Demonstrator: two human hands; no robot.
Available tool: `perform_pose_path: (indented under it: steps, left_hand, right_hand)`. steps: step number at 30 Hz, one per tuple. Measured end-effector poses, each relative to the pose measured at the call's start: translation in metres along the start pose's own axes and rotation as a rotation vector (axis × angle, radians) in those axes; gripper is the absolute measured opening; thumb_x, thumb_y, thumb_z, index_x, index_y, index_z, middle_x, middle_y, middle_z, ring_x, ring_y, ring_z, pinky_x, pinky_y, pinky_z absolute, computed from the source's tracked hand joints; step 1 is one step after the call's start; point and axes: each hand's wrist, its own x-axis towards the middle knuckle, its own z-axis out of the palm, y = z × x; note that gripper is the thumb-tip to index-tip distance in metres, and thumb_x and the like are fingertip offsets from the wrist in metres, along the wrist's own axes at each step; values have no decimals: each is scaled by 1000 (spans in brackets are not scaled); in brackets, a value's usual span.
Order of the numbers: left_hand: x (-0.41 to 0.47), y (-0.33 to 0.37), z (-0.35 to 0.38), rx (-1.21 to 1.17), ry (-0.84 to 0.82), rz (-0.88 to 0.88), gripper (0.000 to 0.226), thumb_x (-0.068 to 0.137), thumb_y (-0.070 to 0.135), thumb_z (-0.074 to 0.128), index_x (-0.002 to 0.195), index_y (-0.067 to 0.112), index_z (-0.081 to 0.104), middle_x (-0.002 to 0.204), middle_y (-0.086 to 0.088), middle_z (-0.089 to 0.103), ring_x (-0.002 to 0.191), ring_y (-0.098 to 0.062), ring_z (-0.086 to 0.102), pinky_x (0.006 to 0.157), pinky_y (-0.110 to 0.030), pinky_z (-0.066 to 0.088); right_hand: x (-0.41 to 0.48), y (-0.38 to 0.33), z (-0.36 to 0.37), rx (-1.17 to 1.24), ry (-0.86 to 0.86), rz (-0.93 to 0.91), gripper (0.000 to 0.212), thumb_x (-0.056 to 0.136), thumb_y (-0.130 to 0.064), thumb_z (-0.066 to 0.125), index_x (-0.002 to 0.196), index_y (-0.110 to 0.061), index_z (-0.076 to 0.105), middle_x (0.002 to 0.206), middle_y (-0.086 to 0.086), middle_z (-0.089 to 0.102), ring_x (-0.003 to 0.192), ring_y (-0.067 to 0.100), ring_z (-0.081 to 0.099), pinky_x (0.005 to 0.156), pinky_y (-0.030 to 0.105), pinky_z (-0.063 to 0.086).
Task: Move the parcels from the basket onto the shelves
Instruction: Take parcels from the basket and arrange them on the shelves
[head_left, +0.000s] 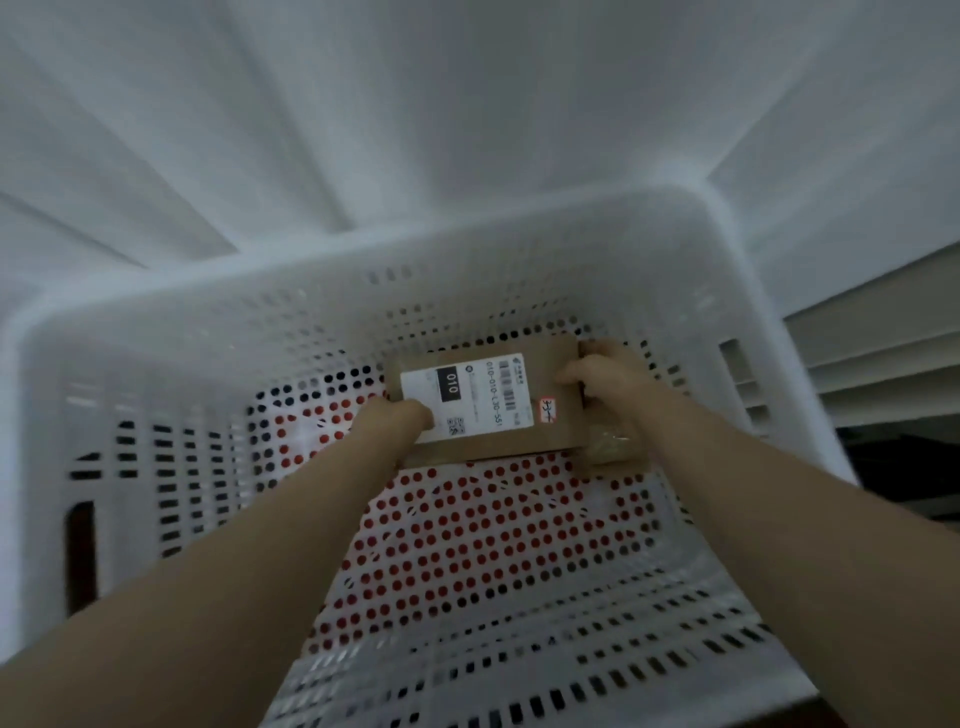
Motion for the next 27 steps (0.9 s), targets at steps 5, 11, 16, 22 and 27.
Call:
perform_pose_path:
  steps: [5, 11, 16, 22, 27]
  left_hand:
    - [-98, 23, -31, 49, -45, 3, 30, 90, 6, 53, 119, 6, 47, 87, -8, 52, 79, -24, 50, 65, -33, 43]
    - [-204, 63, -49, 133, -107, 179, 32, 90, 25, 58, 112, 2, 55, 104, -14, 59, 76, -21, 54, 62, -26, 40]
    - [-285, 84, -36, 60, -209, 237, 36, 82, 34, 69, 104, 10, 57, 101, -12, 58, 90, -27, 53, 76, -36, 44]
    - [-383, 79, 17, -89, -463, 335, 44, 80, 17, 73, 117, 1, 57, 102, -14, 66, 90, -27, 65, 79, -40, 54]
    - [-471, 56, 67, -110, -646, 492, 36, 84, 10, 68, 117, 1, 57, 94, -11, 69, 83, -22, 67, 65, -32, 56]
  right_hand:
    - [-112, -15, -35, 125, 40, -14, 62, 82, -18, 75, 135, -5, 46, 128, 13, 57, 111, 27, 56, 85, 33, 48]
    - [-245, -18, -97, 481, 68, -20, 51, 84, -20, 71, 131, -8, 54, 104, 7, 68, 96, 24, 63, 76, 41, 52]
    - [-334, 4, -141, 747, 195, -52, 43, 84, -15, 71, 124, -5, 58, 97, 8, 71, 89, 24, 66, 75, 40, 54]
    - [-423, 49, -178, 1083, 258, -140, 13, 85, -13, 68, 96, -6, 64, 79, 9, 70, 74, 23, 62, 56, 35, 56]
    - [-509, 113, -223, 1119, 271, -273, 9, 87, -9, 63, 93, -16, 62, 74, 1, 72, 70, 14, 67, 71, 36, 56]
